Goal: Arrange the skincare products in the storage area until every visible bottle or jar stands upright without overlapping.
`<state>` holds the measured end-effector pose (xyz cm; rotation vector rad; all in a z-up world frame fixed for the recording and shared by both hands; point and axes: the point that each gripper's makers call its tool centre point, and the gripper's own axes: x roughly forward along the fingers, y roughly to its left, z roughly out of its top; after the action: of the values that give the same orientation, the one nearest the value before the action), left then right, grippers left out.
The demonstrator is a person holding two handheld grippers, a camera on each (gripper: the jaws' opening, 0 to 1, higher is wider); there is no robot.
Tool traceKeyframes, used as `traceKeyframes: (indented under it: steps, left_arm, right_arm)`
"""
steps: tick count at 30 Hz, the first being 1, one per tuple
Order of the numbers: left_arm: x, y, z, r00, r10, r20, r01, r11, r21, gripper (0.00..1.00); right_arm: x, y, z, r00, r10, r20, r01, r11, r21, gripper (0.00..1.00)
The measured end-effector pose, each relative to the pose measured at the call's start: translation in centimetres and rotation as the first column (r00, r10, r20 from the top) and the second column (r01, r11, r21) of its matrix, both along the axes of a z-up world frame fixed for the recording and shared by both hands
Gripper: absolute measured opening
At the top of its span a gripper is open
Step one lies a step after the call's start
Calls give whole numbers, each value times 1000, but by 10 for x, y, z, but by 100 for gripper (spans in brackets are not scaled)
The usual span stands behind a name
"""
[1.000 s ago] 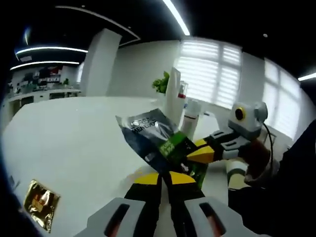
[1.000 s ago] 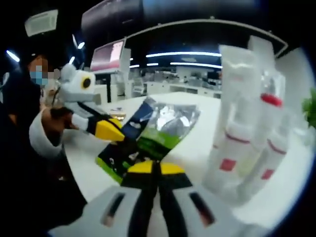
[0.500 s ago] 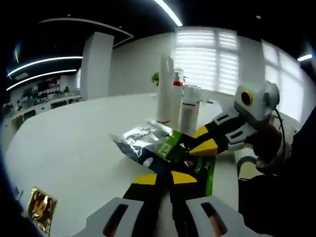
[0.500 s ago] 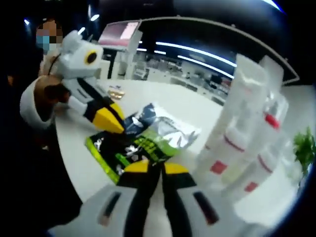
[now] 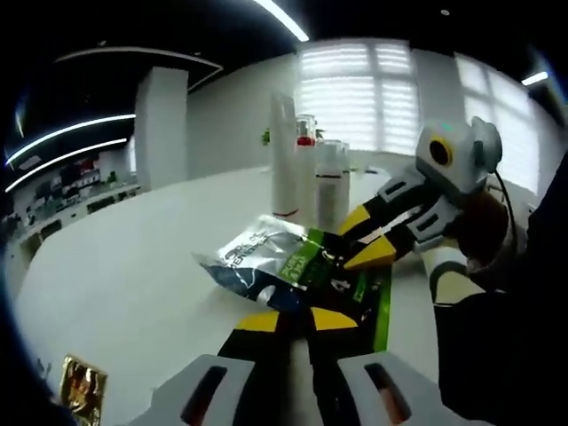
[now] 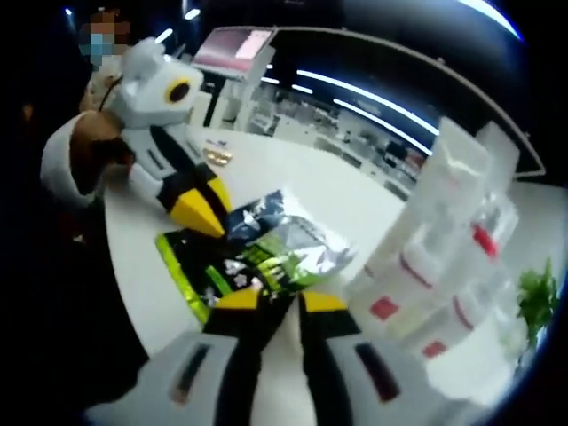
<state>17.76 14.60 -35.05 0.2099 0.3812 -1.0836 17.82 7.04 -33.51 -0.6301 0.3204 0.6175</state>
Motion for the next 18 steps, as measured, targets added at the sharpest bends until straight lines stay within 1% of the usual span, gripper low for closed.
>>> traceKeyframes:
  steps: [2, 5, 8, 9, 11, 13, 15, 17, 18]
  left_arm:
    - [1, 1, 0, 1000, -12, 19, 12, 1000, 7, 11]
    - [1, 2, 1, 1000, -20, 20, 20, 1000, 6, 13]
    - [4, 3, 1, 999, -17, 48, 16, 1000, 18, 17]
    - [6, 4, 2, 998, -11, 57, 10, 1000, 20, 18]
    - [8, 6, 3, 997, -5, 77, 3, 1000, 30, 21]
    - [9, 7, 3, 997, -2, 79, 0, 1000, 30, 22]
    - [10, 7, 3, 996, -4, 87, 1, 1000, 31, 22]
    - [10, 7, 3, 996, -6, 93, 3, 999, 37, 22]
    - [10, 7, 3, 995, -8, 98, 4, 999, 42, 22]
  right_arm:
    - [0, 0, 1, 1000, 9, 10, -9, 1000, -9, 16]
    - [1, -1, 2, 1000, 12, 21, -12, 1000, -20, 19]
    - [3, -5, 5, 999, 9, 51, -7, 999, -52, 24]
    - [2, -4, 5, 998, 20, 59, -16, 997, -70, 25]
    - [1, -1, 5, 996, 49, 75, -42, 994, -103, 23]
    - [1, 0, 6, 995, 50, 82, -41, 992, -116, 23]
    - [2, 1, 8, 992, 63, 112, -44, 986, -161, 25]
    - [1, 2, 7, 991, 73, 113, -53, 983, -173, 24]
    - [1, 3, 7, 991, 78, 111, -58, 983, -174, 21]
